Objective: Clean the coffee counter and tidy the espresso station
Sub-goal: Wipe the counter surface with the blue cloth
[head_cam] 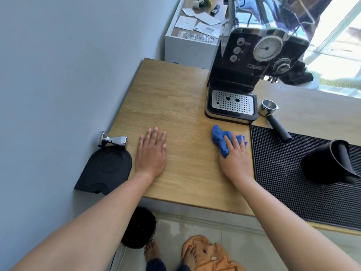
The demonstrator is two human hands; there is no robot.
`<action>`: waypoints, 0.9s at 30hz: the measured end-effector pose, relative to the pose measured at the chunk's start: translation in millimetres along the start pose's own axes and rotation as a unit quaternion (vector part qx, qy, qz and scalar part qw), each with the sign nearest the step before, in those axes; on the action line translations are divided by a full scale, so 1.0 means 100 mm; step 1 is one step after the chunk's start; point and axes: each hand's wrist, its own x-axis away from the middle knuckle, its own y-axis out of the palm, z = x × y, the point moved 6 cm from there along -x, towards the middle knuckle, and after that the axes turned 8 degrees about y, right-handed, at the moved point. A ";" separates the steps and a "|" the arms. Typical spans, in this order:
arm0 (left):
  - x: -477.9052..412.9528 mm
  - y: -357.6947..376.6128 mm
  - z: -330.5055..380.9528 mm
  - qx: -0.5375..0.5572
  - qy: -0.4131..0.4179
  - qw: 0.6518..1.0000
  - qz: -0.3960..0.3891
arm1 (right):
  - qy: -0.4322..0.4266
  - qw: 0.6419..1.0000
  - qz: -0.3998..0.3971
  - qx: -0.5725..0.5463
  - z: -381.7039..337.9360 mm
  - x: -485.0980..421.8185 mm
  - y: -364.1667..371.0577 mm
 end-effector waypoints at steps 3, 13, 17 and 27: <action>0.00 0.00 0.00 -0.003 0.005 1.000 -0.008 | 0.030 1.000 0.010 0.004 -0.37 -0.26 0.03; 0.39 -0.03 -0.05 0.032 0.004 0.999 0.013 | -0.303 0.948 -0.092 -0.012 -0.77 0.84 0.17; 0.50 -0.15 -0.03 0.118 -0.005 0.992 0.033 | -0.211 0.975 -0.067 -0.018 -0.36 0.42 0.07; 1.01 -0.45 -0.75 0.034 -0.243 0.953 0.177 | -0.198 0.979 -0.044 -0.009 -1.65 0.60 0.31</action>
